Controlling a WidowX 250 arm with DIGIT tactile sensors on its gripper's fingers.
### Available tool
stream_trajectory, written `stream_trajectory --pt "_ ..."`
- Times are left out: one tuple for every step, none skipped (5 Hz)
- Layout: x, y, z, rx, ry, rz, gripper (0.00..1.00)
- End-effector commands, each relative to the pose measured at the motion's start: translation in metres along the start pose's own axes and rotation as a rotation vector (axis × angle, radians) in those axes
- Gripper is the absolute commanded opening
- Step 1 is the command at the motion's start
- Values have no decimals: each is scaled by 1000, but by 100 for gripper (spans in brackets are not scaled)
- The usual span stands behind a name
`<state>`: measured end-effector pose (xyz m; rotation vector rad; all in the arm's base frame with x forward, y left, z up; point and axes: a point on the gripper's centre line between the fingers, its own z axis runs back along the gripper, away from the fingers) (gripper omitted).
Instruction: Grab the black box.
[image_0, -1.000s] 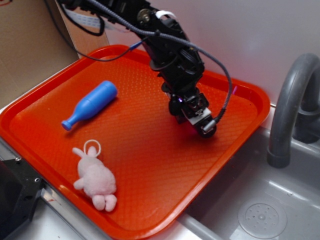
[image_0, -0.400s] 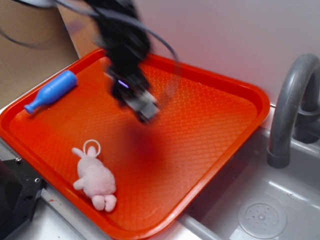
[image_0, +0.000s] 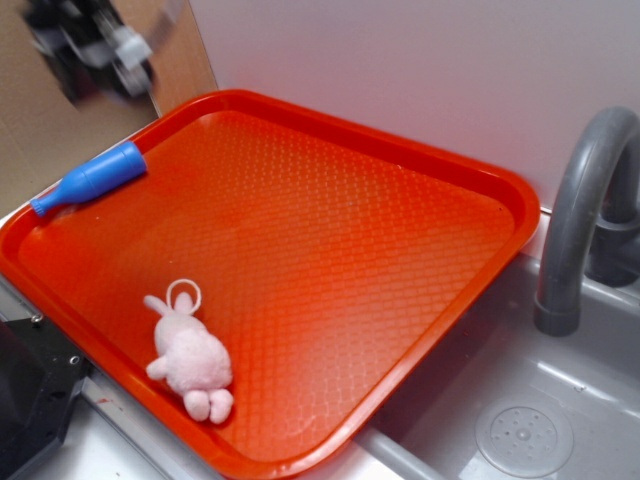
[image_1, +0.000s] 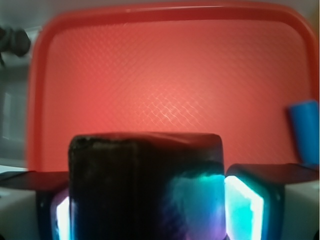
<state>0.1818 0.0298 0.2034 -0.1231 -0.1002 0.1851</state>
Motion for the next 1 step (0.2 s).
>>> stream_trajectory --pt "-7 2 11 71 -58 98 0"
